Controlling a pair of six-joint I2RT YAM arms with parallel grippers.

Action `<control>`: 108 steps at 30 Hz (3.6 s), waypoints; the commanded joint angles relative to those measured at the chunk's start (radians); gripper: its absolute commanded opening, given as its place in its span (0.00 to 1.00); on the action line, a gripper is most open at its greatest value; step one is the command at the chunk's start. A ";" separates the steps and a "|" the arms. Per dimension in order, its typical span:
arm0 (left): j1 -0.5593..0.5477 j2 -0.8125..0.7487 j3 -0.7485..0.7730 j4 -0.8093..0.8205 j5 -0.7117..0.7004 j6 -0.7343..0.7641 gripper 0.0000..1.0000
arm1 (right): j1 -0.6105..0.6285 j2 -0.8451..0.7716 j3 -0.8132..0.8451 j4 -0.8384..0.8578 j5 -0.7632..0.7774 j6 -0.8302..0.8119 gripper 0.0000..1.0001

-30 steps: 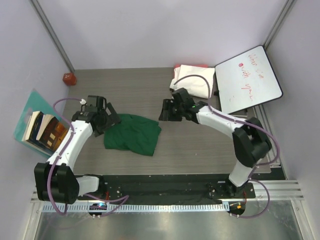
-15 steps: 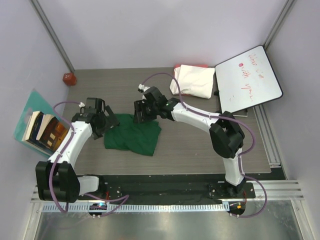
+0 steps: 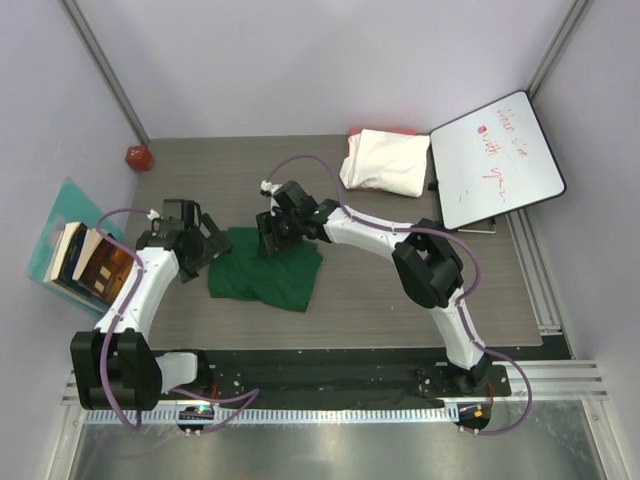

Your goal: Fold and stack the t-shirts

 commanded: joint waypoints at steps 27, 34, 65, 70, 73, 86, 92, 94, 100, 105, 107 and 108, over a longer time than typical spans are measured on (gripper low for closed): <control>0.006 -0.105 -0.050 0.034 0.050 -0.004 1.00 | 0.030 -0.098 0.387 -0.274 0.275 -0.197 0.01; 0.006 -0.177 -0.070 0.003 0.082 -0.004 1.00 | 0.029 -0.094 0.894 -0.426 0.362 -0.251 0.01; 0.008 -0.242 -0.111 0.006 0.150 -0.030 1.00 | -0.031 -0.250 0.254 -0.198 0.450 -0.233 0.01; 0.008 -0.248 -0.119 0.006 0.153 -0.019 1.00 | -0.031 -0.170 0.098 -0.130 0.433 -0.152 0.01; 0.006 -0.248 -0.121 0.008 0.148 -0.016 1.00 | -0.031 -0.133 0.084 -0.125 0.433 -0.142 0.01; 0.008 -0.282 -0.130 0.012 0.190 -0.036 1.00 | 0.049 -0.262 0.821 -0.374 0.476 -0.245 0.01; 0.008 -0.323 -0.139 0.009 0.239 -0.036 1.00 | 0.066 -0.374 0.847 -0.350 0.459 -0.243 0.01; 0.008 -0.343 -0.145 0.009 0.239 -0.036 1.00 | 0.066 -0.407 0.808 -0.336 0.461 -0.257 0.01; -0.001 -0.325 -0.147 0.016 0.246 -0.032 1.00 | 0.057 -0.380 0.761 -0.349 0.523 -0.329 0.01; -0.049 -0.263 -0.133 0.019 0.219 -0.024 1.00 | -0.026 -0.420 0.495 -0.349 0.618 -0.248 0.01; -0.061 -0.256 -0.130 0.032 0.210 -0.028 1.00 | -0.072 -0.453 0.359 -0.339 0.613 -0.153 0.01; -0.070 -0.243 -0.125 0.037 0.210 -0.030 1.00 | -0.097 -0.493 0.287 -0.334 0.614 -0.123 0.01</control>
